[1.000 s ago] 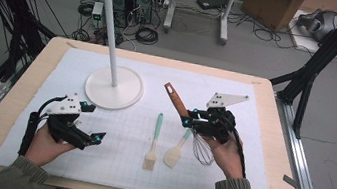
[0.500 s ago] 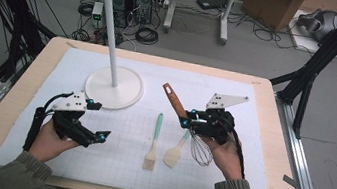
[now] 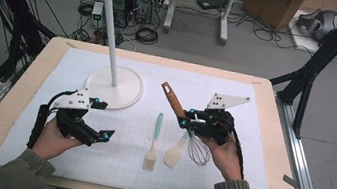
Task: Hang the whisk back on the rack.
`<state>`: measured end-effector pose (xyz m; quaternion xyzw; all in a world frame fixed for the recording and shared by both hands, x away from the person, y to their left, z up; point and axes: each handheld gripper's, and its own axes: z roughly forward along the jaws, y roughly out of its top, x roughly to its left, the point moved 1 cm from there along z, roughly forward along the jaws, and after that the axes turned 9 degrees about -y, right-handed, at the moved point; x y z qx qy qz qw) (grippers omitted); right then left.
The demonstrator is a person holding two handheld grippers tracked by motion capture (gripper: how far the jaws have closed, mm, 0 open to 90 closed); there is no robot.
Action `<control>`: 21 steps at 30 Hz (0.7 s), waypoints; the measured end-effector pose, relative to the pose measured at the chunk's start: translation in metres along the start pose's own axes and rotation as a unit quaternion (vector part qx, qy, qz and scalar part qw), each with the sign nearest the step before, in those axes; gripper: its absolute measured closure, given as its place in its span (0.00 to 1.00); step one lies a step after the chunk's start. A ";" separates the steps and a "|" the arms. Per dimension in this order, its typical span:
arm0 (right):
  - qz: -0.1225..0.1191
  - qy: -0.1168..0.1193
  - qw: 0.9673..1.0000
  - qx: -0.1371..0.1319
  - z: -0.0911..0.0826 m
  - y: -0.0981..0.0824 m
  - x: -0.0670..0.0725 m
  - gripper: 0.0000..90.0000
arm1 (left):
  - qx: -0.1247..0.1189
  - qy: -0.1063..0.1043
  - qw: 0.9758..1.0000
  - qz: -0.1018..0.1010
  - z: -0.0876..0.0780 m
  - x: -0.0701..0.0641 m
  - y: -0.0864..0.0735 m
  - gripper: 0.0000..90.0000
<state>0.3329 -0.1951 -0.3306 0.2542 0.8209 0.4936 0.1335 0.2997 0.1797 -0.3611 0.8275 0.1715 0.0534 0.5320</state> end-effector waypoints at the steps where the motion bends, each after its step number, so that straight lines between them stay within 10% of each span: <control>1: 0.001 0.001 1.000 0.000 0.000 0.000 0.000 0.78 | 0.000 0.000 1.000 0.000 0.000 0.000 0.000 0.06; 21: -0.007 0.026 1.000 -0.012 0.005 0.009 0.011 0.78 | -0.009 -0.016 1.000 0.009 0.001 -0.003 0.013 0.08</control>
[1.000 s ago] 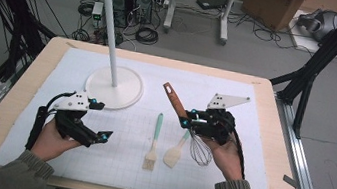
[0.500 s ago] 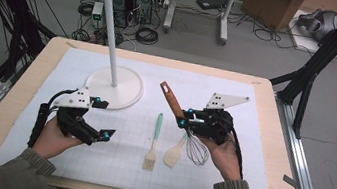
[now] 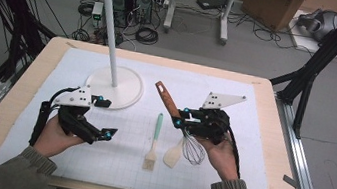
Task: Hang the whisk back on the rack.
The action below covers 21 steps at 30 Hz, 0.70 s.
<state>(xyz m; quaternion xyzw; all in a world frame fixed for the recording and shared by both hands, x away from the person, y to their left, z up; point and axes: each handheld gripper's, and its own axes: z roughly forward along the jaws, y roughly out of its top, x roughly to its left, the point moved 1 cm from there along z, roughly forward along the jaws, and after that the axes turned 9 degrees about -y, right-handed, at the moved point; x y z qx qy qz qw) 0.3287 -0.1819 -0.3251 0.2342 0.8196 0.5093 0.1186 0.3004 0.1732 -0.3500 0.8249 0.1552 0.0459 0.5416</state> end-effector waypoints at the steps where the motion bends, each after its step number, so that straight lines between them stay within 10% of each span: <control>1: -0.003 0.001 1.000 0.000 0.001 0.001 0.000 0.78 | 0.000 0.000 1.000 0.000 0.001 0.000 0.001 0.08; 21: -0.014 0.033 0.999 -0.011 0.015 0.009 0.017 0.78 | -0.005 -0.011 1.000 0.004 0.002 -0.003 0.008 0.10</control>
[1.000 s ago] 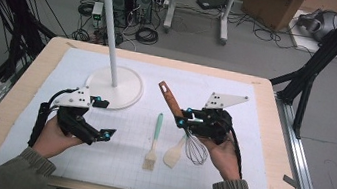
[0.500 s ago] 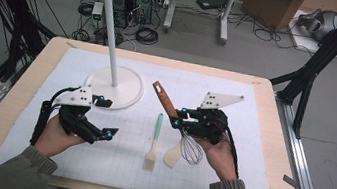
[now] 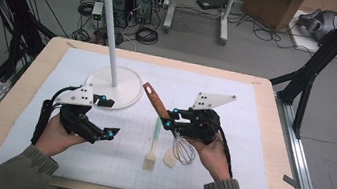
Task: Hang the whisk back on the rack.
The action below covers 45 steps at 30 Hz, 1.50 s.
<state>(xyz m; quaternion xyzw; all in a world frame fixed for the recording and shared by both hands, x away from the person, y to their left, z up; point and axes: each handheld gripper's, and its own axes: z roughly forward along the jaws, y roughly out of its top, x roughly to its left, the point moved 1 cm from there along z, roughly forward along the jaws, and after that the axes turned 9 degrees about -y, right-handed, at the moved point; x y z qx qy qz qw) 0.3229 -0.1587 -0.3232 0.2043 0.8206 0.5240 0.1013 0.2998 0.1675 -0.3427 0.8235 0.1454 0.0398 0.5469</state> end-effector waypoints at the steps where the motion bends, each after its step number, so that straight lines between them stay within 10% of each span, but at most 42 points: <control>1: -0.002 0.001 1.000 -0.001 0.001 0.000 0.000 0.78 | 0.002 -0.003 1.000 0.003 0.000 0.000 0.001 0.10; 45: -0.025 0.043 0.999 -0.016 0.024 0.010 0.019 0.78 | -0.009 -0.034 0.999 0.013 0.005 -0.005 0.022 0.18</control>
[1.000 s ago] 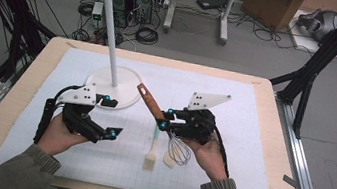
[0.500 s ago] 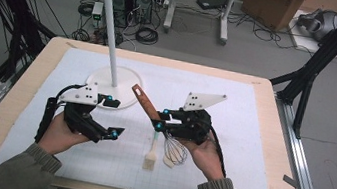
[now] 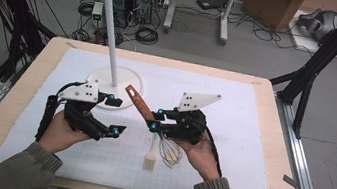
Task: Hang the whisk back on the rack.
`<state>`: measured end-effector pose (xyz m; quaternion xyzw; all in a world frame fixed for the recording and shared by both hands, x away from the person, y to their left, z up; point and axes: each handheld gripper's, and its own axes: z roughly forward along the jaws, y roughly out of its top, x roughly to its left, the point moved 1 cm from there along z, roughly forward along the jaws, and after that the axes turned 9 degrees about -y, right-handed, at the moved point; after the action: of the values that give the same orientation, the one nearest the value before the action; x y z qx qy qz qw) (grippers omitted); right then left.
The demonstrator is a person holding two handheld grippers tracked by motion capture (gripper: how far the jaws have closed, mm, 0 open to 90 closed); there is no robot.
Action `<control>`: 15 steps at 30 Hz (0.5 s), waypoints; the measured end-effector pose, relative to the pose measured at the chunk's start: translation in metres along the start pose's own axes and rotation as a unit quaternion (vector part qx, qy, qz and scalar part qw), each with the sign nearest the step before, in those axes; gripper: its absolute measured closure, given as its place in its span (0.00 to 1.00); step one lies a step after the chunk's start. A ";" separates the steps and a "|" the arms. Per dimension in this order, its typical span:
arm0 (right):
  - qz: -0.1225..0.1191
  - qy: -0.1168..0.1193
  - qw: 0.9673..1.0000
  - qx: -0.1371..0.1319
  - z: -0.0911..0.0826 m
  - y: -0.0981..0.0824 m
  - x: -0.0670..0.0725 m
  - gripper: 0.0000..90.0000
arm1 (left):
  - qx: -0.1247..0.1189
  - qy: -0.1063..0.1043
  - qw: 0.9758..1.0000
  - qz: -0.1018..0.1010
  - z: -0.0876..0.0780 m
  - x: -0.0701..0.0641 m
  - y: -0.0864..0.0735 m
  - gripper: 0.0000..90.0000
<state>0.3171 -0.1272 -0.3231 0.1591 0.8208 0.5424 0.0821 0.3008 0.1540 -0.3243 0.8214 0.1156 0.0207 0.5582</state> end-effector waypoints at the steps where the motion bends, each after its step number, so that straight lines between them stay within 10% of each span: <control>1: -0.001 -0.001 1.000 -0.001 0.001 0.000 0.001 0.78 | 0.000 0.000 1.000 0.000 0.000 0.000 0.000 0.18; 15: -0.011 0.013 1.000 0.001 0.018 -0.003 0.008 0.78 | -0.014 -0.017 1.000 -0.005 -0.001 -0.001 0.004 0.26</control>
<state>0.3147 -0.1101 -0.3322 0.1427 0.8242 0.5425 0.0772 0.3003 0.1537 -0.3198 0.8131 0.1102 0.0052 0.5716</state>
